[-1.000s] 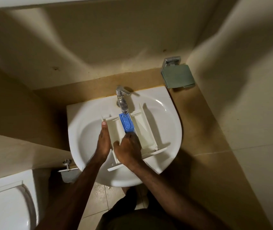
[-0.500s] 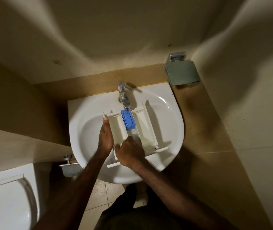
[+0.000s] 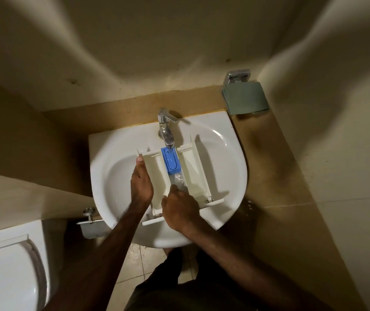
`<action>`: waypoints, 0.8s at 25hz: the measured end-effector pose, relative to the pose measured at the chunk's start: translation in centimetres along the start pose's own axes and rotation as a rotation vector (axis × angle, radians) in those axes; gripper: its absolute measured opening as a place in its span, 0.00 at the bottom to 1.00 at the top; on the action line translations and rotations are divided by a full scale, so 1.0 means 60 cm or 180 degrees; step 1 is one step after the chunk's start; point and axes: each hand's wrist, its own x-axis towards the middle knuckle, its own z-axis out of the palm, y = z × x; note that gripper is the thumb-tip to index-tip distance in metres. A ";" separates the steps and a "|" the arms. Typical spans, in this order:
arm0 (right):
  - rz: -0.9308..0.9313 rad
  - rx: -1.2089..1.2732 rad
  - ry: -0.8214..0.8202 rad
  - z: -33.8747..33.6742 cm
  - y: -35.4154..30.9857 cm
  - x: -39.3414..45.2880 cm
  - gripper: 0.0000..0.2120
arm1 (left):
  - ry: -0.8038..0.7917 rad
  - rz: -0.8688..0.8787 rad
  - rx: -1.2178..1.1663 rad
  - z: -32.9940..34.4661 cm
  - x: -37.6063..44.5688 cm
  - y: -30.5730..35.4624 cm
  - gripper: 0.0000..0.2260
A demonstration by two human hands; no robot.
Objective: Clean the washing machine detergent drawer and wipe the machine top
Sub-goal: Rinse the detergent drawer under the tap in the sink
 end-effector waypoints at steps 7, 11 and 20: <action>-0.1325 -0.2881 -0.0110 -0.053 0.031 -0.001 0.15 | -0.0082 0.0021 0.0037 -0.007 0.002 0.000 0.33; -0.1974 -0.3498 -0.0402 -0.092 0.077 0.033 0.18 | -0.0125 -0.0015 0.0098 -0.010 0.009 -0.006 0.35; -0.1891 -0.3630 -0.0175 -0.084 0.082 0.063 0.25 | -0.0136 -0.0005 0.0143 -0.012 0.006 0.000 0.33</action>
